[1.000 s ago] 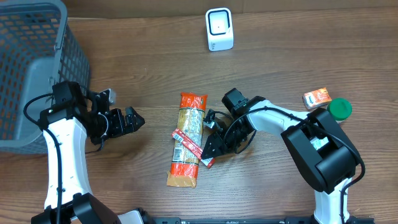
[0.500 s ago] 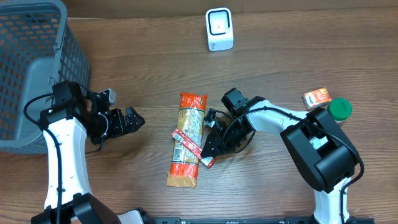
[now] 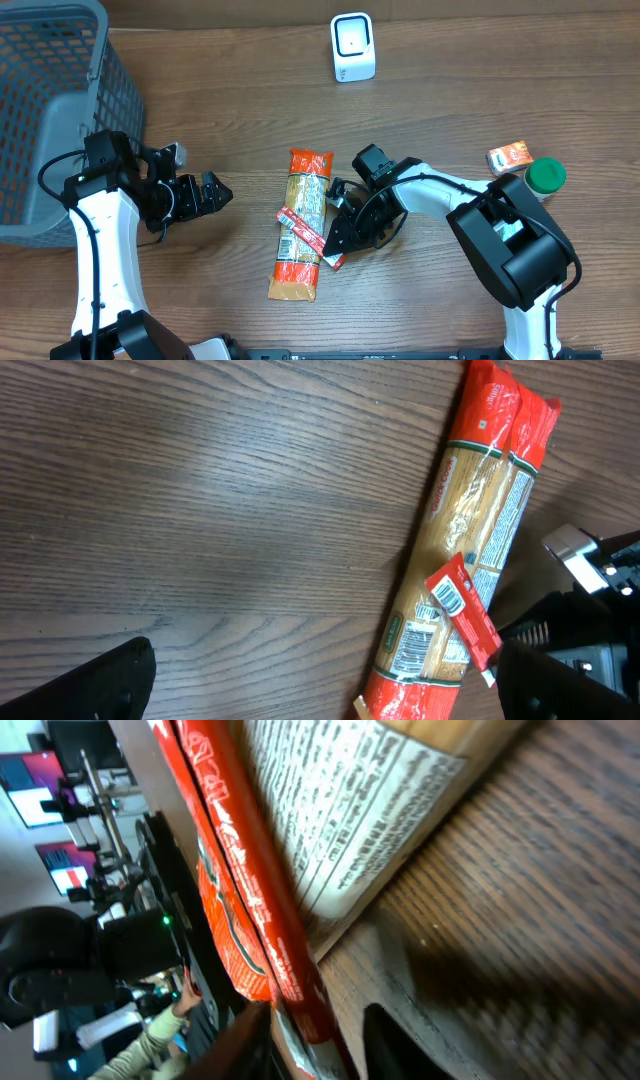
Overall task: Scan the item barcode
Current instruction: 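Lift the thin red stick packet off the spaghetti with the right gripper, then carry the red stick packet with the right gripper to the white scanner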
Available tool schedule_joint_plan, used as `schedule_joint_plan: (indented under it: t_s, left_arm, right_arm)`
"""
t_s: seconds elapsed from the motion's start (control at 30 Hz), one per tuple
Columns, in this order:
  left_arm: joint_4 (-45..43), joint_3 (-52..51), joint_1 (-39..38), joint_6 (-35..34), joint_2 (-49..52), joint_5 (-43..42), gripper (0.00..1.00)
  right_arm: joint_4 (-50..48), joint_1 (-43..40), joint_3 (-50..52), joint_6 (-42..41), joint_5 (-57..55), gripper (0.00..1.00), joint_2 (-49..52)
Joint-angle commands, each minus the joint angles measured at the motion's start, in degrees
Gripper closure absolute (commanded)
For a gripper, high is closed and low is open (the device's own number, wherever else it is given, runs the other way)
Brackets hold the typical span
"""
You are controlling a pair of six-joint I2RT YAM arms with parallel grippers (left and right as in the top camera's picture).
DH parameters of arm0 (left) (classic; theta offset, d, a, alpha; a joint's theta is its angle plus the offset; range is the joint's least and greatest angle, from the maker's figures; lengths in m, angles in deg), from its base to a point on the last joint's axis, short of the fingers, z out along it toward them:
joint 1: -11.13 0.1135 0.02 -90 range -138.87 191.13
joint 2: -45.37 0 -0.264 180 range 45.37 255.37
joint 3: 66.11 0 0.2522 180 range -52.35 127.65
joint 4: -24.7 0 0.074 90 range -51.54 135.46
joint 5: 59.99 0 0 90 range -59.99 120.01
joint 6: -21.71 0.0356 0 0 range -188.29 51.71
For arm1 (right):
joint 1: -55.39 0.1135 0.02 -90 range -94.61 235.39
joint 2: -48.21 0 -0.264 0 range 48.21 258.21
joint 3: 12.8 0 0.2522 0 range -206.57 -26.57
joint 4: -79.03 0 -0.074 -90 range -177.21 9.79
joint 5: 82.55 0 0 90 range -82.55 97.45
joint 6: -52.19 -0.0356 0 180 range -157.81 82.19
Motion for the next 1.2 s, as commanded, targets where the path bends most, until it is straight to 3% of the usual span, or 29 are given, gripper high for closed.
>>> schedule_joint_plan:
  t_s: [0.0, 0.17, 0.37, 0.53, 0.87, 1.17]
  left_arm:
    - [-0.04, 0.04, -0.39, 0.87, 0.24, -0.85, 0.0]
    - [-0.04, 0.04, -0.39, 0.87, 0.24, -0.85, 0.0]
    - [-0.04, 0.04, -0.39, 0.85, 0.24, -0.85, 0.01]
    - [-0.04, 0.04, -0.39, 0.87, 0.24, -0.83, 0.0]
    - [-0.04, 0.04, -0.39, 0.87, 0.24, -0.85, 0.01]
    - [-0.04, 0.04, -0.39, 0.87, 0.24, -0.85, 0.0]
  right_arm:
    - [-0.39, 0.13, 0.24, -0.2, 0.83, 0.75, 0.46]
    - [-0.83, -0.09, 0.15, -0.17, 1.68, 0.91, 0.46]
    - [-0.68, -0.68, 0.13, -0.17, 2.51, 0.96, 0.46]
    - [0.55, -0.79, -0.59, 0.13, 0.44, 0.96, -0.94]
    - [6.86, -0.63, -3.23, 3.74, -17.86, 0.96, -12.61]
    - [6.12, -2.45, -3.23, 2.29, -18.93, 0.96, -18.43]
